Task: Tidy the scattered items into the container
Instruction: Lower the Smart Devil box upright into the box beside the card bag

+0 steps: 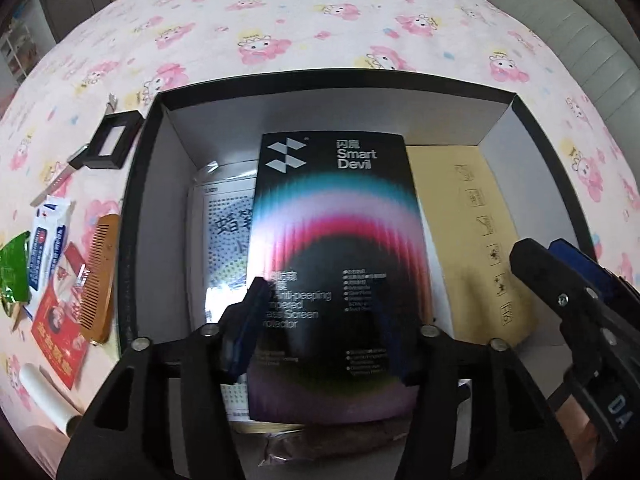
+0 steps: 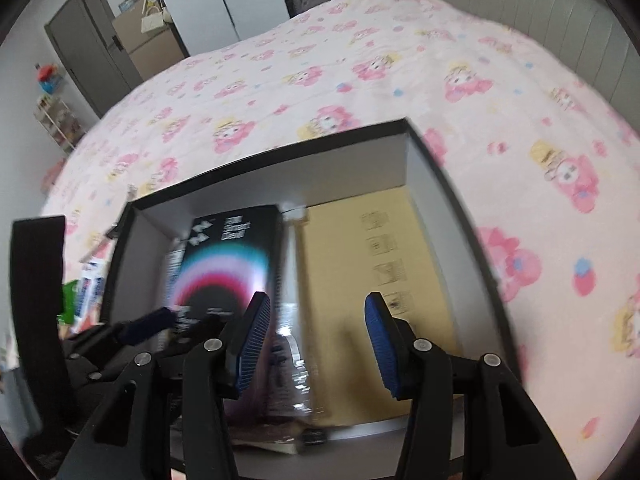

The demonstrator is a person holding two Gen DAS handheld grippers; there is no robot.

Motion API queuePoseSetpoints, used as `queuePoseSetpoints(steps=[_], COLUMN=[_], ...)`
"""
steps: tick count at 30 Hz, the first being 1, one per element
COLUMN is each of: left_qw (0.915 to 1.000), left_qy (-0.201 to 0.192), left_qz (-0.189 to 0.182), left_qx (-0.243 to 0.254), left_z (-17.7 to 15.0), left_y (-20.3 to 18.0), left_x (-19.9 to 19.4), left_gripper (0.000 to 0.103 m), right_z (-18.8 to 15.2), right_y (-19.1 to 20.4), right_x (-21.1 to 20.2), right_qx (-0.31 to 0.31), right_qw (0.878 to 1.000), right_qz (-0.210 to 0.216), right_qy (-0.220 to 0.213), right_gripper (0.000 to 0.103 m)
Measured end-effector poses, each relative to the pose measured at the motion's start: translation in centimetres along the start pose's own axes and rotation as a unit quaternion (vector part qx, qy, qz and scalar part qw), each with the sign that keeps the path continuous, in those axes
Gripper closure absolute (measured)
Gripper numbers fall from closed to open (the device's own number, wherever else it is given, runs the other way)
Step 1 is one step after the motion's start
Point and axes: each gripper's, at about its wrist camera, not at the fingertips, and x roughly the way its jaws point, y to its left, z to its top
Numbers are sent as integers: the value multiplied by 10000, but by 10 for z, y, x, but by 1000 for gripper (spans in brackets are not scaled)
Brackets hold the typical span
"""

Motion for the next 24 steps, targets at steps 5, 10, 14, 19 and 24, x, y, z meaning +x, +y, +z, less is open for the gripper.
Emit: queuePoseSetpoints(steps=[5,10,14,19,24], left_qw=[9963,9987,9987,9997,9988], left_qy=[94,-76,12,25,17], left_qz=[-849,-438,-253,-48,-485], left_qx=[98,-262,-432,-255,-89], left_z=[3,3,2,-2,-5], left_y=[-9,14,27,16,0], left_x=[-5,-10,-7,1,-1], left_gripper=[55,55,59,52,50], right_z=[2,3,1,-1,-3], right_y=[-11,-18,-14,-8,-6], right_x=[-2,4,7,9,6], right_qx=[141,337,313,273,228], right_qw=[9998,9990,9986,9980,9987], right_qz=[-98,267,364,455,357], right_qy=[-56,103,230,339,293], right_gripper=[58,57,58,57,57])
